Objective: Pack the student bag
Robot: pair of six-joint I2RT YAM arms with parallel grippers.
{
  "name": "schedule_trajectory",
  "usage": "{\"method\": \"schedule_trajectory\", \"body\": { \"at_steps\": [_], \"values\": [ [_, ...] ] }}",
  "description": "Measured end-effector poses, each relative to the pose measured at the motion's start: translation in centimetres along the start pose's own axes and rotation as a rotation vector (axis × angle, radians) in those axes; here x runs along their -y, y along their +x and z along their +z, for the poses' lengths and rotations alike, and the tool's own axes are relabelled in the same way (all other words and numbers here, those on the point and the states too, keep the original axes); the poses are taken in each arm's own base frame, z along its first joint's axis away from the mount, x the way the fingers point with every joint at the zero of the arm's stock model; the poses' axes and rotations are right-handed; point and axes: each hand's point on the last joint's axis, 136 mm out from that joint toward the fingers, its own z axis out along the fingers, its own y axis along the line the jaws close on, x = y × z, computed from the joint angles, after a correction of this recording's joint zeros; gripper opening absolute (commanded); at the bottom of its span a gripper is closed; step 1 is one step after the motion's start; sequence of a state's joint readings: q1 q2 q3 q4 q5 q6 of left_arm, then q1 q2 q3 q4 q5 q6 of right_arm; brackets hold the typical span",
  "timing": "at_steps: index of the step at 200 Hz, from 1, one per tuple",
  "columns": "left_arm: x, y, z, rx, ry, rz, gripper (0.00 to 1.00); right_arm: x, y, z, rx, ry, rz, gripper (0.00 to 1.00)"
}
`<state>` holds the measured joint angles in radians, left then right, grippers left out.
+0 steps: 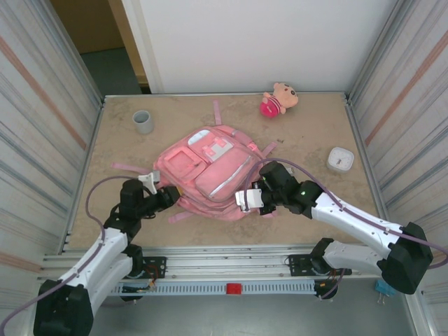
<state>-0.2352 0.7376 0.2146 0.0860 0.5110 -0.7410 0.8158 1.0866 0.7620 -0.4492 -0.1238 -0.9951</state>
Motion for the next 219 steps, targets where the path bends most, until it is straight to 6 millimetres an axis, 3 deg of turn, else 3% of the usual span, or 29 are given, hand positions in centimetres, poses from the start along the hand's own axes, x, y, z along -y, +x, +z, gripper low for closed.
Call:
{"method": "schedule_trajectory", "body": {
  "at_steps": [48,81,118,203,219],
  "values": [
    [0.2,0.2,-0.7,0.007,-0.001,0.009,0.07,0.4,0.3,0.3,-0.017,0.014,0.052,0.00],
    [-0.2,0.7,-0.6,-0.016,-0.019,0.001,0.34,0.5,0.3,0.4,-0.017,0.015,0.076,0.00],
    [-0.7,1.1,-0.6,-0.033,-0.038,-0.003,0.41,0.7,0.2,0.3,-0.011,0.019,0.086,0.00],
    [-0.1,1.0,-0.5,-0.035,-0.007,0.020,0.46,0.9,0.1,0.3,0.005,0.020,0.110,0.00],
    [-0.2,1.1,-0.4,-0.044,-0.009,0.016,0.36,0.9,0.1,0.3,0.006,0.020,0.110,0.00]
  ]
}}
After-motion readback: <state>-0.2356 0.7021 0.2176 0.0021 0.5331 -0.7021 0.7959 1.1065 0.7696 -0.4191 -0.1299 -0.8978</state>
